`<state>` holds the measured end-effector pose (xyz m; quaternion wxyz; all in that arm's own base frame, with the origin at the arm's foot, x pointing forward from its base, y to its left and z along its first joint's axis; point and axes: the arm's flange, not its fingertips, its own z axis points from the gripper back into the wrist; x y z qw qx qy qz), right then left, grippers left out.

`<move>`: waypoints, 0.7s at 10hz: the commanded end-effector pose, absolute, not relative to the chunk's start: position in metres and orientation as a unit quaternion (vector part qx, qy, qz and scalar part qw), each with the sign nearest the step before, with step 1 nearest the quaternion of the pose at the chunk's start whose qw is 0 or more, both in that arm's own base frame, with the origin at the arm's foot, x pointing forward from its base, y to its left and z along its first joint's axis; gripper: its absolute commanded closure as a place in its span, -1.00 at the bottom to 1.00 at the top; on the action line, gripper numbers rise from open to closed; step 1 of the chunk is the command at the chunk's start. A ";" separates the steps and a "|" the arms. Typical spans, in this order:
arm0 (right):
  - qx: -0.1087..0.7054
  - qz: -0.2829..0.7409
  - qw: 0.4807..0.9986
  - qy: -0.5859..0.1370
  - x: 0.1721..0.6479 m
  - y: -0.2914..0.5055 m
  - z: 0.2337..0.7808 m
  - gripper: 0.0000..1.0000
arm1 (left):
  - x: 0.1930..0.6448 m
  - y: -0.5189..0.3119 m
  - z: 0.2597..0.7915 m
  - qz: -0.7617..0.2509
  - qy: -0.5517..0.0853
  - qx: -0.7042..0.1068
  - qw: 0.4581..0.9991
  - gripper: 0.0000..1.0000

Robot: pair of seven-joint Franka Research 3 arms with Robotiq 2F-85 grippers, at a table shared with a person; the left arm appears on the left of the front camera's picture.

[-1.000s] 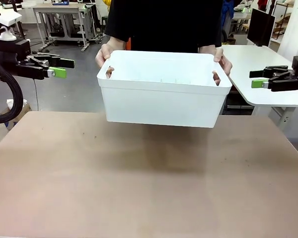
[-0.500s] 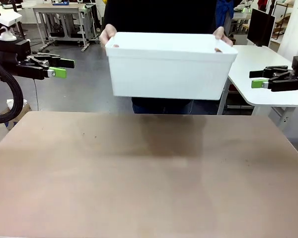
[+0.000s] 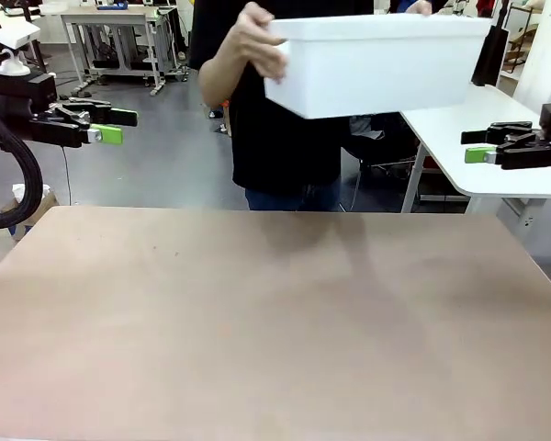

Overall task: Stack the cups and store them in the basket.
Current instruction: Place the stack of Reusable plastic cups into the Pantry Basket.

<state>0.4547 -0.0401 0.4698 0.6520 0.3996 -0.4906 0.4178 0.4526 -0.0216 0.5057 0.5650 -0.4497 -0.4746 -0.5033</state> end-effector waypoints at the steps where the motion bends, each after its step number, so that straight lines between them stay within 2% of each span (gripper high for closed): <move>1: 0.399 0.408 0.659 -0.490 0.455 -0.039 0.474 -1.00 | 0.453 -0.021 0.507 -0.502 -0.471 -0.449 0.569 -1.00; 7: 0.399 0.408 0.659 -0.490 0.455 -0.039 0.474 -1.00 | 0.453 -0.021 0.507 -0.502 -0.471 -0.449 0.569 -1.00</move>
